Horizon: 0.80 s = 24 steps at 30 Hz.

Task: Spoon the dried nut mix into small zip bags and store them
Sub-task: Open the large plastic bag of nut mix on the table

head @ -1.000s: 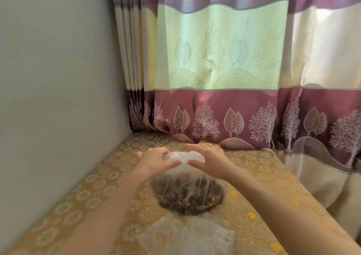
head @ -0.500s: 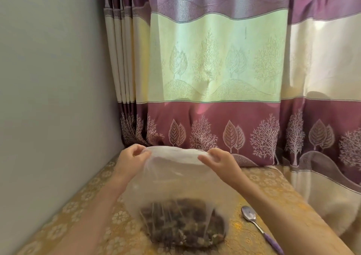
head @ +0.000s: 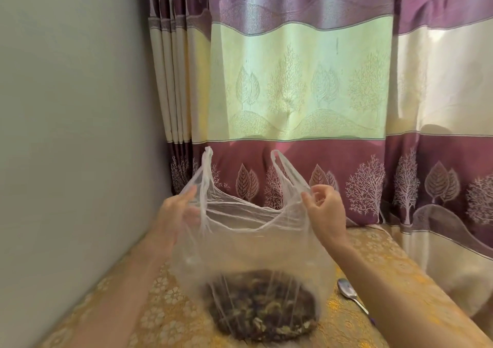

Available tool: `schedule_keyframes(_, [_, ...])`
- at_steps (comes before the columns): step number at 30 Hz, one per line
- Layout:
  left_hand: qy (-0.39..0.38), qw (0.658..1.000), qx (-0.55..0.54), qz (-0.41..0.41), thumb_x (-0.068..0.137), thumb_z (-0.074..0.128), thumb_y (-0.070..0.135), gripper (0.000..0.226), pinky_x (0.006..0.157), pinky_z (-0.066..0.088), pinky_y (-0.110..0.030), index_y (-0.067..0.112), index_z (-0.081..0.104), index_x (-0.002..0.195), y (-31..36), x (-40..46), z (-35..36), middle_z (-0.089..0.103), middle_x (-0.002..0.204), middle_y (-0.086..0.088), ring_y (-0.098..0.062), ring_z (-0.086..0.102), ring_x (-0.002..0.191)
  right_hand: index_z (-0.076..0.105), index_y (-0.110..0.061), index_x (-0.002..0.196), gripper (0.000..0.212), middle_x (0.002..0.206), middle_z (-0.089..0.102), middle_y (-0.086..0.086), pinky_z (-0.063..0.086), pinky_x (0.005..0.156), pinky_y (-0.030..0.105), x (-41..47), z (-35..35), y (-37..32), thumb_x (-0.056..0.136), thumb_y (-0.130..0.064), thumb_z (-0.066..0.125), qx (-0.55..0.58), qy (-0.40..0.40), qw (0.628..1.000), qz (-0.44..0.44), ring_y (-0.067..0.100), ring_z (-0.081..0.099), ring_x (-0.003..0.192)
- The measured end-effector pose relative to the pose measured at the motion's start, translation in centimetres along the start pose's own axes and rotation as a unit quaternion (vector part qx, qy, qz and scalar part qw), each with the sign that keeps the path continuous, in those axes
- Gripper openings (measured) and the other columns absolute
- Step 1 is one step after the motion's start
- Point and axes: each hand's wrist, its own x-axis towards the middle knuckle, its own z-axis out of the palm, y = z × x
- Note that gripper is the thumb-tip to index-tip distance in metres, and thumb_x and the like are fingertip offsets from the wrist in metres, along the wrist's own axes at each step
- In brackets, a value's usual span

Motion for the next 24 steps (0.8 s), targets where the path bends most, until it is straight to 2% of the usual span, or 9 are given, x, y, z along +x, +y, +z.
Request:
schedule_keyframes(2, [-0.063,0.990,0.094,0.082,0.081,0.067,0.036,0.053,0.064,0.050,-0.020,0.009,0.057,0.126,0.0,-0.3,0.9,0.067,0.079,0.002,-0.014,0.062,0.069,0.061,-0.008,0.105,0.020,0.100,0.053,0.001,0.036,0.087,0.026,-1.3,0.5,-1.6,0.088,-0.018,0.064,-0.071,0.039,0.983,-0.163,0.014,0.046,0.093])
schedule_keyframes(4, [-0.081,0.969,0.186,0.142,0.078,0.074,0.019,0.048,0.068,0.045,-0.004,0.027,0.060,0.123,-0.7,-0.6,2.1,0.069,0.099,0.019,0.009,0.063,0.084,0.066,-0.009,0.100,0.012,0.098,0.059,0.001,0.033,0.084,0.019,-2.7,1.3,-3.0,0.089,-0.014,0.062,-0.111,-0.042,0.949,-0.293,0.011,0.047,0.089])
schedule_keyframes(7, [0.068,0.948,0.277,0.140,0.075,0.068,0.006,0.030,0.061,0.043,-0.017,0.013,0.058,0.102,-1.4,-0.6,2.8,0.060,0.081,0.009,-0.005,0.059,0.072,0.065,-0.011,0.098,0.022,0.096,0.066,0.003,0.043,0.083,0.026,-4.5,2.6,-3.1,0.098,-0.021,0.046,-0.188,-0.258,0.872,-0.370,0.016,0.058,0.086])
schedule_keyframes(10, [0.115,0.916,0.347,0.165,0.078,0.060,0.005,0.031,0.070,0.047,-0.034,0.016,0.052,0.106,-1.7,-0.7,1.7,0.057,0.080,0.003,-0.021,0.056,0.076,0.056,-0.015,0.081,0.036,0.084,0.065,0.003,0.046,0.074,0.036,-5.2,2.6,-1.8,0.102,-0.033,0.033,-0.260,-0.337,0.837,-0.344,0.022,0.059,0.078])
schedule_keyframes(13, [0.156,0.901,0.362,0.183,0.080,0.059,0.009,0.028,0.060,0.045,-0.030,0.025,0.052,0.101,-1.8,-1.1,-0.5,0.056,0.076,0.012,-0.013,0.056,0.068,0.041,-0.024,0.061,0.049,0.069,0.061,-0.005,0.036,0.061,0.032,-5.1,1.5,-0.1,0.099,-0.048,0.021,-0.310,-0.260,0.859,-0.316,0.015,0.054,0.064])
schedule_keyframes(15, [0.180,0.902,0.355,0.166,0.082,0.060,0.012,0.021,0.058,0.042,-0.029,0.026,0.055,0.097,-2.5,-1.4,-1.7,0.059,0.078,0.009,-0.014,0.055,0.069,0.048,-0.024,0.060,0.051,0.065,0.061,-0.006,0.033,0.059,0.030,-4.8,0.6,0.7,0.098,-0.048,0.025,-0.311,-0.223,0.877,-0.290,0.013,0.053,0.060])
schedule_keyframes(18, [0.182,0.897,0.388,0.109,0.086,0.062,0.022,0.006,0.065,0.042,-0.032,0.021,0.059,0.080,-3.7,-1.6,-3.2,0.065,0.082,-0.001,-0.024,0.060,0.076,0.068,-0.019,0.093,0.030,0.090,0.072,-0.003,0.043,0.071,0.029,-4.5,-0.6,1.8,0.097,-0.038,0.045,-0.312,-0.221,0.895,-0.231,0.015,0.064,0.084])
schedule_keyframes(21, [0.161,0.898,0.407,0.054,0.085,0.063,0.024,0.019,0.064,0.042,-0.032,0.005,0.067,0.079,-5.0,-2.1,-4.5,0.069,0.084,-0.014,-0.028,0.062,0.078,0.062,-0.012,0.116,0.039,0.114,0.067,0.003,0.046,0.088,0.030,-4.6,-1.5,2.8,0.091,-0.042,0.057,-0.331,-0.241,0.897,-0.168,0.018,0.060,0.105])
schedule_keyframes(24, [0.086,0.980,0.161,-0.084,0.086,0.064,0.016,0.015,0.052,0.052,-0.031,0.002,0.067,0.091,-5.9,-3.0,-5.0,0.070,0.081,-0.020,-0.025,0.066,0.063,0.053,-0.017,0.127,0.056,0.124,0.061,0.000,0.045,0.091,0.028,-5.1,-2.1,3.8,0.085,-0.052,0.059,-0.384,-0.275,0.869,-0.145,0.017,0.057,0.110])
